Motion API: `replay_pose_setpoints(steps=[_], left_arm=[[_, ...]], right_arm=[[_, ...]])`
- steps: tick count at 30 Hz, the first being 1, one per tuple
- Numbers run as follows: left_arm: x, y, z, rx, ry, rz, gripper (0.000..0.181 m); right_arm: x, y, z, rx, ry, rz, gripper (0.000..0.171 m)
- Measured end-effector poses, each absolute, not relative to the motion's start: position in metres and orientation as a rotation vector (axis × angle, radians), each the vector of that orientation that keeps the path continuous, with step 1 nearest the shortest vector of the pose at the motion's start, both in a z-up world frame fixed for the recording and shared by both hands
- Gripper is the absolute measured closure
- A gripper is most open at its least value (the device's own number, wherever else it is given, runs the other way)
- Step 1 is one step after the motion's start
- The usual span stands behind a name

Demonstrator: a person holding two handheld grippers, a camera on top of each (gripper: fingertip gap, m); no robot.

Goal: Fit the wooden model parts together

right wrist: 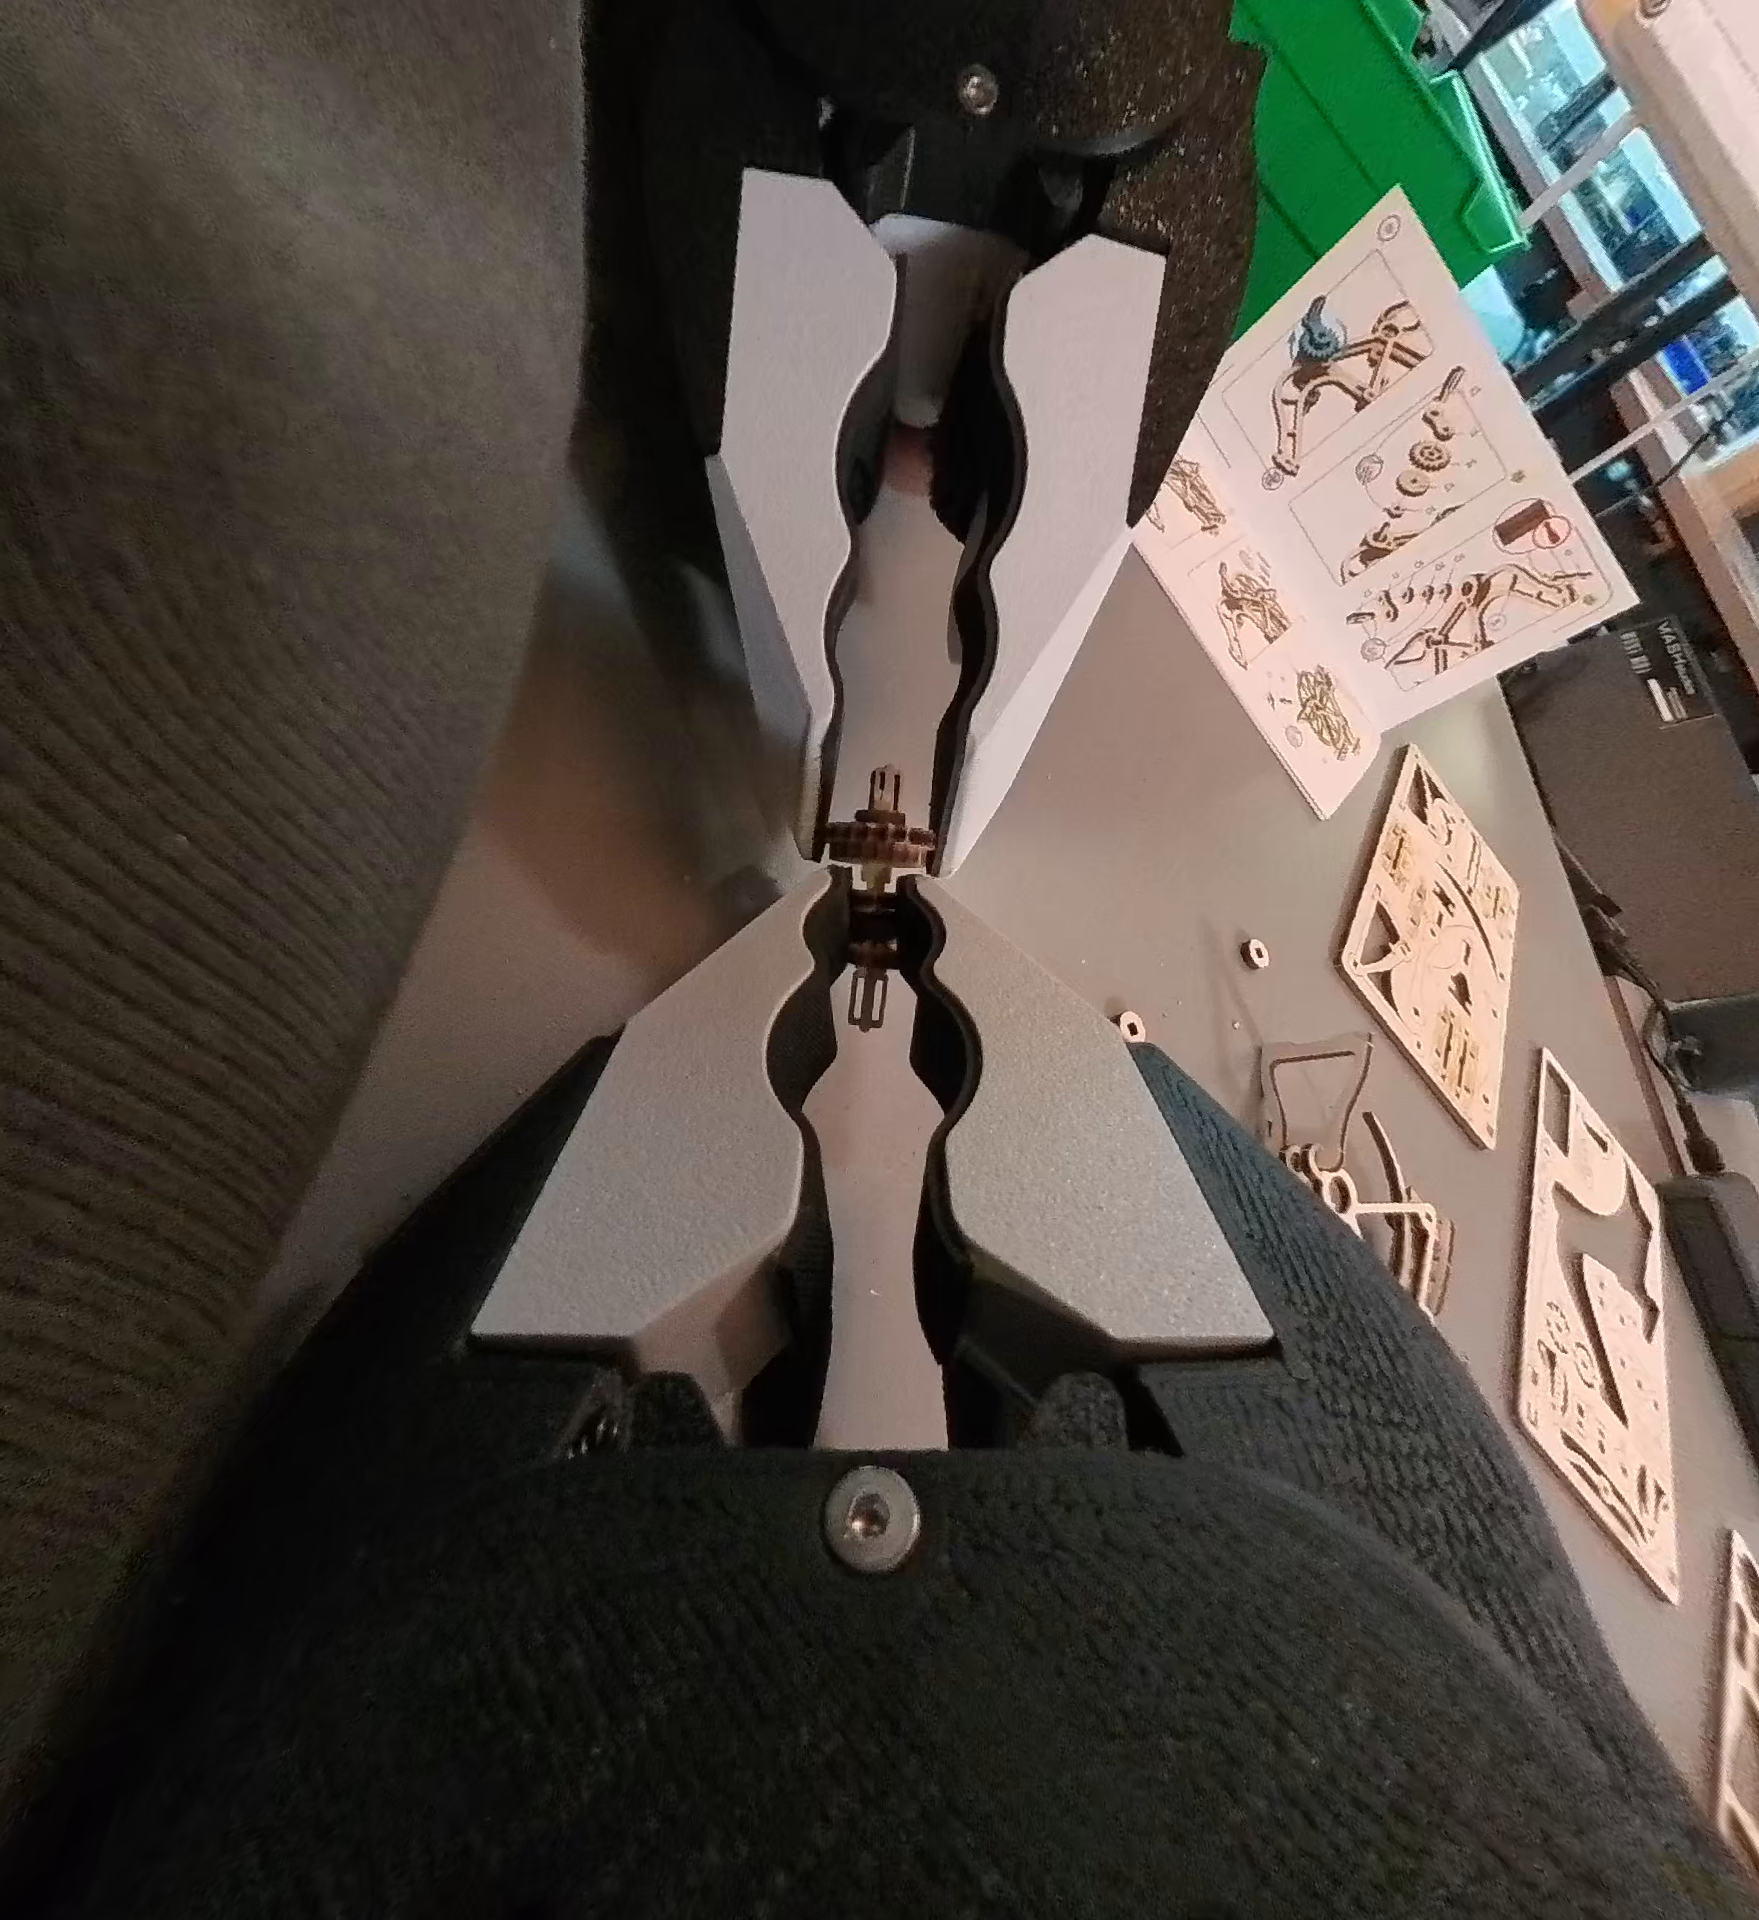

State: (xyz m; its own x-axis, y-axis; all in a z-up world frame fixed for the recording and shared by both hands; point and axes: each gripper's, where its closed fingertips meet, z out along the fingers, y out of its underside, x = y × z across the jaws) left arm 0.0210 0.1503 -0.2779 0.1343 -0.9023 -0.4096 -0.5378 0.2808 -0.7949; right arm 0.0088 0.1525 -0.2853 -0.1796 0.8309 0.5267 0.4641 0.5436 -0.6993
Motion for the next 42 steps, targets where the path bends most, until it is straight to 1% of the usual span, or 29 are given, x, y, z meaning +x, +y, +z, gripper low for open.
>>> replay_pose_setpoints(steps=[1,15,16,17,19,21,22,25,28,35,40,42], left_arm=[[0.021,0.15,-0.278,-1.383,1.532,-0.452,0.164],[0.019,0.157,-0.277,-1.473,1.482,-0.511,0.164],[0.016,0.161,-0.277,-1.494,1.466,-0.498,0.164],[0.014,0.165,-0.276,-1.509,1.442,-0.496,0.164],[0.01,0.172,-0.272,-1.544,1.378,-0.523,0.164],[0.007,0.179,-0.266,-1.585,1.303,-0.59,0.164],[0.006,0.181,-0.263,-1.604,1.271,-0.633,0.164],[0.002,0.186,-0.254,-1.628,1.186,-0.762,0.164],[0.002,0.184,-0.246,-1.607,1.154,-0.865,0.164],[0.012,0.174,-0.24,-1.561,1.175,-0.945,0.164],[0.017,0.17,-0.233,-1.547,1.135,-1.056,0.164],[0.017,0.17,-0.231,-1.542,1.118,-1.078,0.164]], right_arm=[[0.009,0.152,-0.285,-1.07,-1.821,0.484,0.164],[0.009,0.154,-0.279,-1.118,-1.799,0.584,0.164],[0.009,0.156,-0.276,-1.115,-1.774,0.595,0.16],[0.009,0.158,-0.272,-1.117,-1.752,0.623,0.15],[0.011,0.159,-0.266,-1.133,-1.724,0.683,0.136],[0.013,0.166,-0.261,-1.122,-1.689,0.68,0.131],[0.014,0.171,-0.259,-1.123,-1.664,0.673,0.132],[0.018,0.182,-0.245,-1.142,-1.565,0.754,0.144],[0.023,0.189,-0.237,-1.186,-1.515,0.86,0.144],[0.021,0.177,-0.239,-1.151,-1.571,0.899,0.155],[0.019,0.171,-0.232,-1.171,-1.534,1.012,0.164],[0.02,0.171,-0.23,-1.19,-1.518,1.059,0.164]])
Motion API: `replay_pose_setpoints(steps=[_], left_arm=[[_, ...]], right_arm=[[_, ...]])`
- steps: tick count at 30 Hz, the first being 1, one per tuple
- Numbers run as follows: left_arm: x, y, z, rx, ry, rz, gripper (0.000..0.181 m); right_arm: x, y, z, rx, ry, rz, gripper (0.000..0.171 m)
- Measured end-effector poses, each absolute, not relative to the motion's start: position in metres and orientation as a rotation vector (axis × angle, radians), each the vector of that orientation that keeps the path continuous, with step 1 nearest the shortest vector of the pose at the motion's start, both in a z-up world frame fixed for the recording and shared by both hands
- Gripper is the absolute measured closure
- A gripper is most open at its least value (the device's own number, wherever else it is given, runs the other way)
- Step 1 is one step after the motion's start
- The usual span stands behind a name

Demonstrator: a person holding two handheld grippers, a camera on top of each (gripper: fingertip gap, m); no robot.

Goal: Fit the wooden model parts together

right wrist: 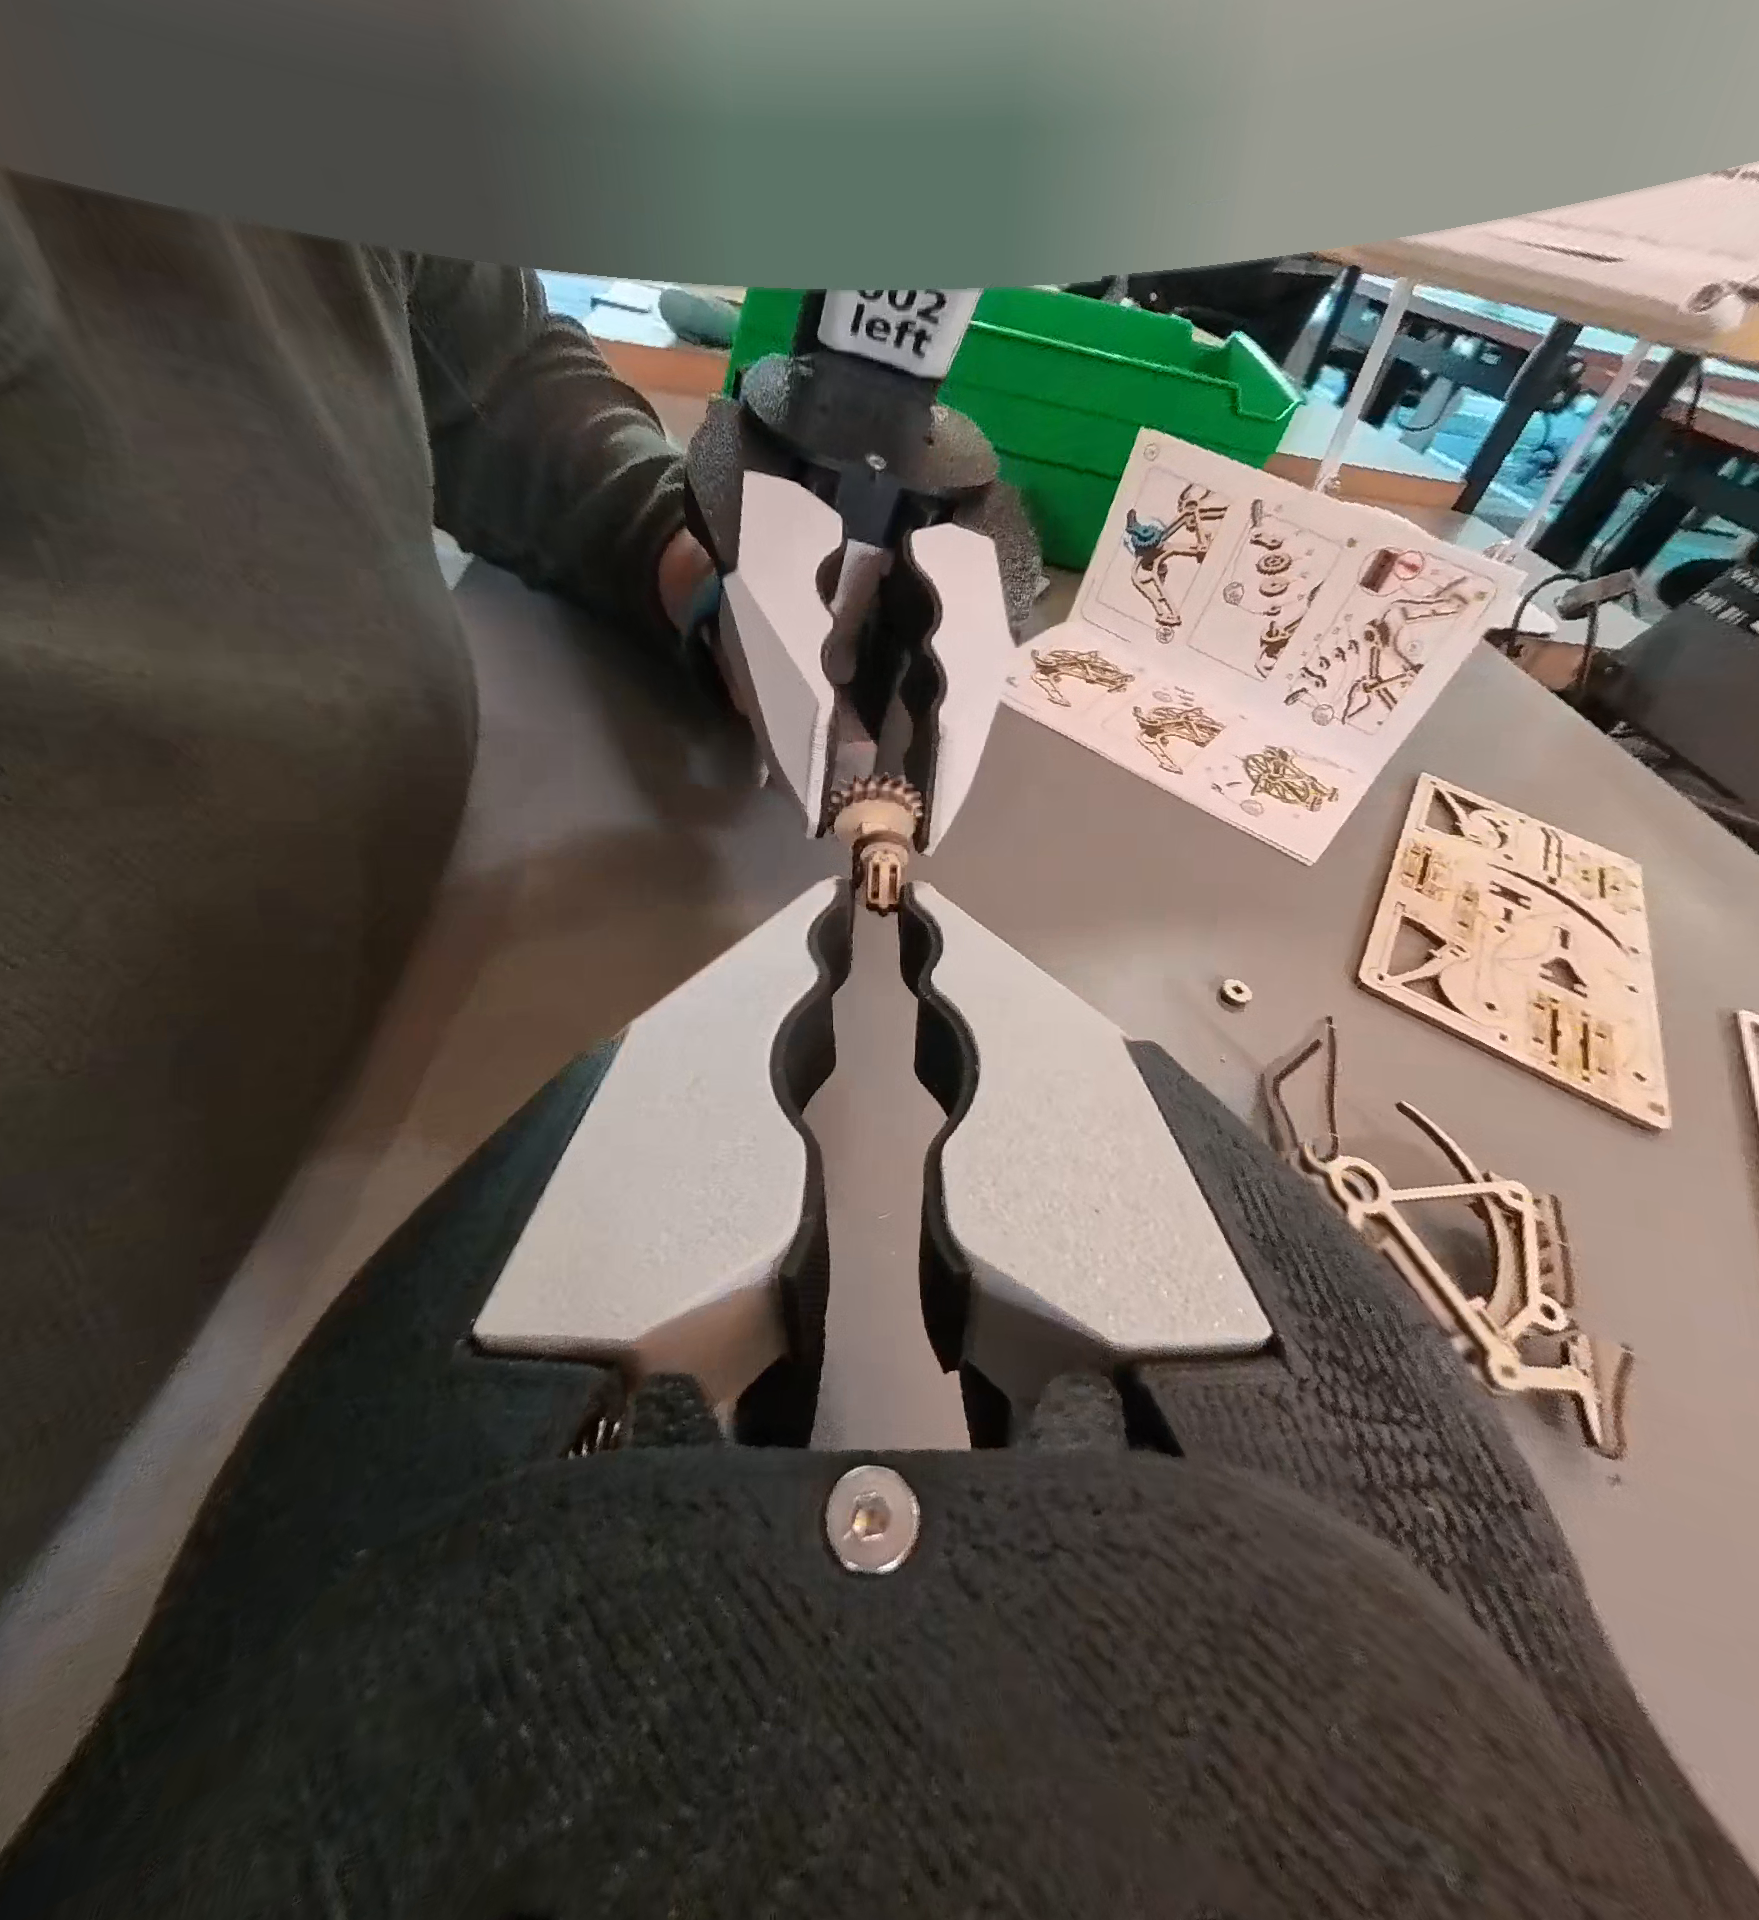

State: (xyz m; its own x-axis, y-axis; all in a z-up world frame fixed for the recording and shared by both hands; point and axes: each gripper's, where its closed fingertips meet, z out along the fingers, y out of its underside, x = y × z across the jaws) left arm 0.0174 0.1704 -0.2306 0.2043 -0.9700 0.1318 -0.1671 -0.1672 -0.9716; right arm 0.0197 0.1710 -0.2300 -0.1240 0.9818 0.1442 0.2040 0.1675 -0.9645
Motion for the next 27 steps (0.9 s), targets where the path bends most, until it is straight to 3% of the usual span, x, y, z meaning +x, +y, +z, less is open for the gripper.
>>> replay_pose_setpoints(steps=[27], left_arm=[[0.0223,0.1698,-0.2354,-1.568,1.138,-1.052,0.164]], right_arm=[[0.0173,0.1699,-0.2338,-1.229,-1.535,1.059,0.165]])
